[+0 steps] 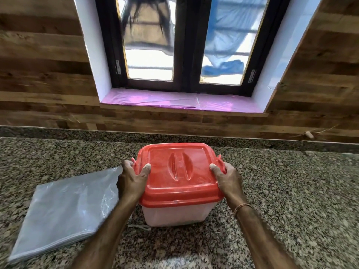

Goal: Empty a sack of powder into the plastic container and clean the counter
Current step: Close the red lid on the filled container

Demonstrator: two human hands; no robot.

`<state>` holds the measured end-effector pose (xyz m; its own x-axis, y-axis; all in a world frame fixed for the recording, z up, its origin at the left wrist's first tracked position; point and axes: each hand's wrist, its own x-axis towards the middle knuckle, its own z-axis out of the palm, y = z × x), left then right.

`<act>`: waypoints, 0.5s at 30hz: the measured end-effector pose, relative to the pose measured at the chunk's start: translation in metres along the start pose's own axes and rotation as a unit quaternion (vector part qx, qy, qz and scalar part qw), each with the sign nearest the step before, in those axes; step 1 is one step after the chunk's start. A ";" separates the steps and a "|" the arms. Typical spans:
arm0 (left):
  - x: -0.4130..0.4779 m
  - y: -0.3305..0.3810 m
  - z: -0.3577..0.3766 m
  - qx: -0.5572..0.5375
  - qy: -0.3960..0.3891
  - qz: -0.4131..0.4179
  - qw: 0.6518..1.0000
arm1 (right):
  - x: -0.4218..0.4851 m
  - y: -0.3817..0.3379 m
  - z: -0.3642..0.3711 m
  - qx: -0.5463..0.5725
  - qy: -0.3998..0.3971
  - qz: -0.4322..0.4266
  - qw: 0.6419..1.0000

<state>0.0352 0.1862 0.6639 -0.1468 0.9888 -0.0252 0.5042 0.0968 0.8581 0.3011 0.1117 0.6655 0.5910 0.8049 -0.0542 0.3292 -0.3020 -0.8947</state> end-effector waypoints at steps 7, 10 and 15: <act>-0.002 -0.002 0.006 0.061 -0.025 0.046 0.997 | 0.001 -0.007 0.005 -0.260 -0.008 -0.085 0.962; -0.004 -0.004 0.007 0.069 -0.048 0.041 0.996 | 0.004 -0.008 0.003 -0.245 -0.022 -0.085 0.966; -0.009 -0.002 0.005 -0.079 -0.040 -0.021 0.996 | 0.015 0.002 -0.004 0.059 -0.076 0.089 0.991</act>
<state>0.0399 0.1781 0.6603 -0.0932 0.9908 -0.0978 0.3573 0.1249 0.9256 0.3140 0.1210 0.6645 0.5114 0.8147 -0.2733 0.1368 -0.3912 -0.9101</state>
